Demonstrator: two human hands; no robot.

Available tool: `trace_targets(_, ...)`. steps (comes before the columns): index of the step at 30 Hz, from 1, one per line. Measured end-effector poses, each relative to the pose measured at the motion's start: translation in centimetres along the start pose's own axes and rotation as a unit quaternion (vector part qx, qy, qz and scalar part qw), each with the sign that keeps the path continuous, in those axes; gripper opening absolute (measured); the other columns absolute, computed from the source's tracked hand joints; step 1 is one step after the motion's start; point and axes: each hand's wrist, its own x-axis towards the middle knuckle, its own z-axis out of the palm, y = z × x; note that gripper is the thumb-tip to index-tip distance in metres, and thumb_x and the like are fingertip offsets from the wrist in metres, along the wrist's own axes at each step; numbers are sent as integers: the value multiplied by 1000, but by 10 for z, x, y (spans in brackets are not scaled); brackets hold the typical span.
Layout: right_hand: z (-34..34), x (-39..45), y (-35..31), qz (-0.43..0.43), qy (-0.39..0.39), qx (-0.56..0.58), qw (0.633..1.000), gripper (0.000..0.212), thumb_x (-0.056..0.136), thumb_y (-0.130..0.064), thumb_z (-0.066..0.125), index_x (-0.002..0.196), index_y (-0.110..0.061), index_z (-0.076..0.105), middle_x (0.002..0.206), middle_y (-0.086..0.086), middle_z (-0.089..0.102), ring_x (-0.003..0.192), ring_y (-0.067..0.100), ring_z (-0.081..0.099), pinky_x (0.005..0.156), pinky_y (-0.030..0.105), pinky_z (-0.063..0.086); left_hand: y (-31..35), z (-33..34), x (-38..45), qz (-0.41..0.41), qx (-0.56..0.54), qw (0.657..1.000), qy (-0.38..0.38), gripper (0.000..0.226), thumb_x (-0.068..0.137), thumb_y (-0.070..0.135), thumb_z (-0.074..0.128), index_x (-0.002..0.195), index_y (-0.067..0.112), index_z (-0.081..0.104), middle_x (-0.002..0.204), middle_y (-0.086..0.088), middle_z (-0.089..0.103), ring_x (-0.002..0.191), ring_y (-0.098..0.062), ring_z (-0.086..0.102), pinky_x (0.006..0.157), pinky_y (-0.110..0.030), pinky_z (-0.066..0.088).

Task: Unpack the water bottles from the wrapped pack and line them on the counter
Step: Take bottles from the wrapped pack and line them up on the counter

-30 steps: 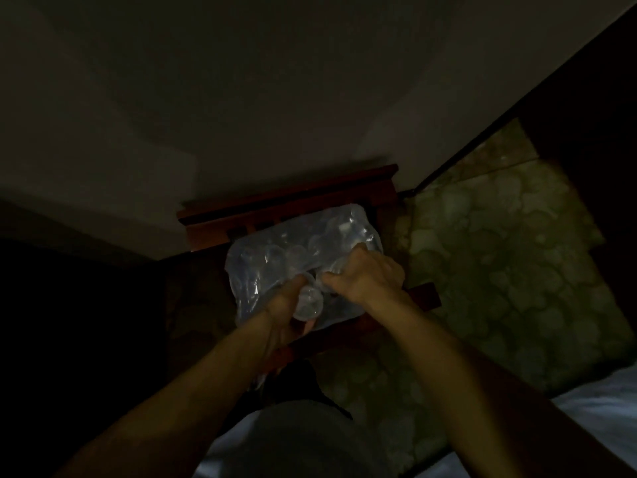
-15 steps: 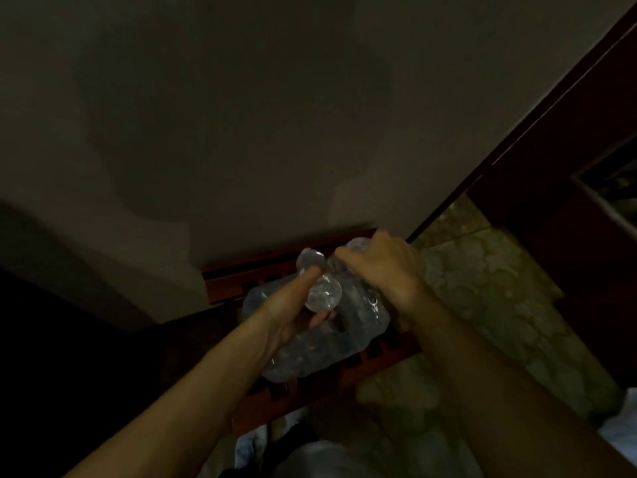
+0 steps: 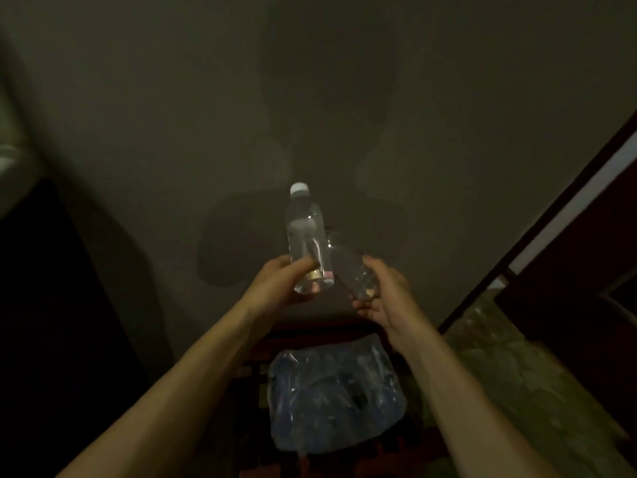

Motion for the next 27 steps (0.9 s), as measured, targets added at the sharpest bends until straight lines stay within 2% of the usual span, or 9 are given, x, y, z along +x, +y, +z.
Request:
trace_targets(4, 14, -34, -8, -47, -111, 145, 982, 42, 89, -35, 61, 120, -7, 58, 93, 15, 66, 66, 20, 63, 57, 28, 52, 36, -8, -38, 84, 40, 996, 17, 60, 74, 32, 67, 131, 30, 48, 116, 1, 69, 101, -16, 70, 85, -38, 56)
trace_targets(6, 23, -53, -11, -78, -166, 191, 964, 42, 90, -32, 60, 122, -4, 56, 96, 16, 67, 74, 23, 65, 59, 28, 53, 51, -14, -60, 107, 49, 993, 15, 58, 78, 26, 67, 132, 31, 47, 119, -2, 67, 107, -23, 68, 91, -44, 56)
trace_targets(11, 57, -97, -33, -144, -270, 198, 931, 44, 77, -21, 63, 119, -8, 55, 101, 15, 68, 82, 24, 69, 66, 31, 55, 88, -31, -120, 163, 22, 985, 62, 55, 78, 29, 77, 127, 20, 53, 112, -7, 73, 97, -27, 73, 83, -43, 58)
trace_targets(14, 88, -124, -50, -176, -284, 147, 931, 39, 72, -21, 78, 105, -13, 58, 98, 6, 70, 84, 16, 71, 71, 33, 57, 107, -50, -153, 191, 34, 977, 93, 60, 70, 33, 82, 122, 19, 57, 109, -7, 74, 97, -25, 73, 79, -38, 57)
trace_targets(16, 112, -141, -57, -207, -292, 121, 926, 43, 69, -27, 78, 106, -15, 60, 99, 4, 72, 86, 17, 72, 76, 34, 58, 118, -66, -171, 209, 50, 970, 113, 60, 67, 33, 83, 119, 18, 59, 103, -6, 75, 96, -24, 73, 79, -36, 56)
trace_targets(19, 147, -160, -63, -244, -299, 116, 915, 50, 64, -21, 80, 108, -13, 57, 91, 1, 76, 84, 18, 74, 72, 29, 60, 132, -94, -193, 226, 59, 964, 125, 54, 69, 25, 81, 117, 16, 59, 99, -7, 76, 91, -23, 74, 74, -32, 57)
trace_targets(22, 184, -171, -70, -267, -287, 111, 913, 62, 64, -21, 87, 115, -9, 53, 101, 7, 74, 92, 23, 74, 78, 37, 60, 145, -129, -211, 228, 56, 961, 149, 58, 71, 23, 80, 121, 14, 53, 103, -8, 73, 85, -19, 76, 65, -24, 58)
trace_targets(24, 209, -178, -74, -275, -286, 111, 911, 49, 69, -19, 85, 108, -9, 58, 96, 6, 76, 89, 21, 74, 78, 38, 60, 149, -158, -220, 228, 60, 960, 151, 62, 68, 27, 80, 122, 13, 53, 106, -8, 73, 88, -20, 75, 67, -26, 59)
trace_targets(27, 257, -186, -75, -279, -294, 89, 910, 34, 73, -26, 82, 99, -14, 63, 94, 3, 76, 89, 20, 74, 83, 41, 60, 157, -212, -233, 228, 62, 960, 149, 50, 69, 20, 79, 114, 19, 55, 105, -4, 73, 91, -16, 75, 69, -25, 59)
